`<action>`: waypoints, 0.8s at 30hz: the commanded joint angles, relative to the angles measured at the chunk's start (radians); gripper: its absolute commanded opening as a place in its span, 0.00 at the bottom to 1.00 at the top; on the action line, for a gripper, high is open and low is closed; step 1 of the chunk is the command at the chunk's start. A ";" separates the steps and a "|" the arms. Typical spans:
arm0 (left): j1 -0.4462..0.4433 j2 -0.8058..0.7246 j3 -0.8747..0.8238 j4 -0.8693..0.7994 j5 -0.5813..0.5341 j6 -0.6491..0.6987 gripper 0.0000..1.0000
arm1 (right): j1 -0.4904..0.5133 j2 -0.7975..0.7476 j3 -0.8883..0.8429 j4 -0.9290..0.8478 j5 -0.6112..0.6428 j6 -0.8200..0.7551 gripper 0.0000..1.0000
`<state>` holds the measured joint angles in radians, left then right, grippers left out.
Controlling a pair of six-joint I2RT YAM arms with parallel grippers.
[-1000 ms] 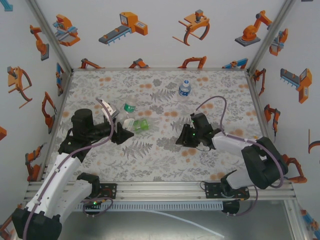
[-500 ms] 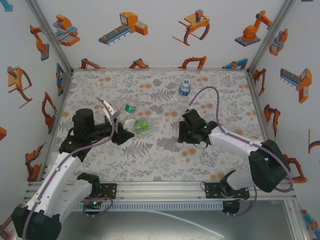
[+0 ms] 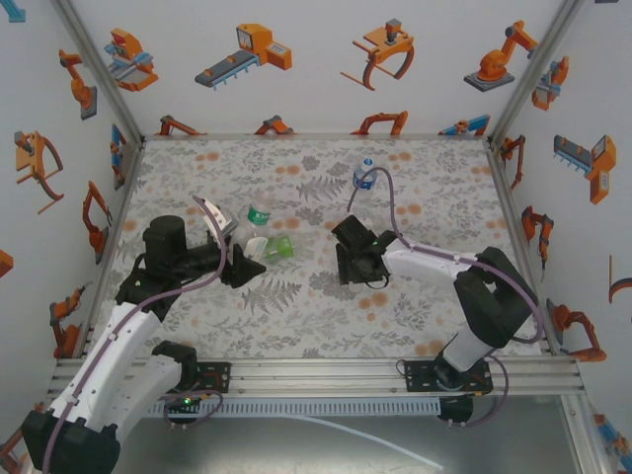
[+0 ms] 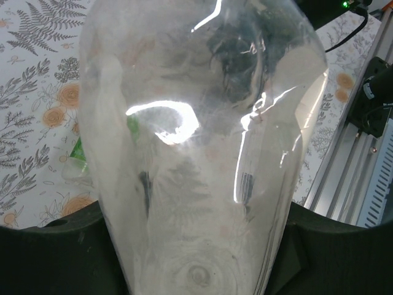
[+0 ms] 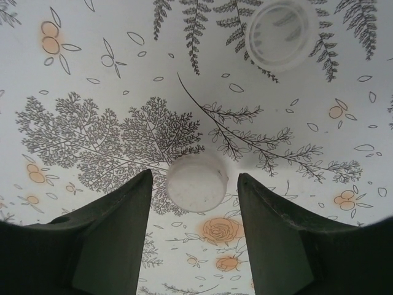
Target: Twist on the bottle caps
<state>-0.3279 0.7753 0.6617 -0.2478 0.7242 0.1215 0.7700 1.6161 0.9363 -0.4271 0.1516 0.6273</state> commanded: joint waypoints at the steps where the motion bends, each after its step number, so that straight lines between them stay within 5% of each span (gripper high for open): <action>1: -0.006 -0.006 0.034 0.002 0.010 0.023 0.00 | 0.013 0.019 0.027 -0.023 0.031 0.000 0.53; 24: -0.006 -0.004 0.036 -0.007 0.008 0.029 0.00 | 0.026 0.031 0.029 -0.041 0.020 0.022 0.44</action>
<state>-0.3286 0.7765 0.6674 -0.2539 0.7227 0.1287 0.7891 1.6379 0.9367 -0.4385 0.1513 0.6319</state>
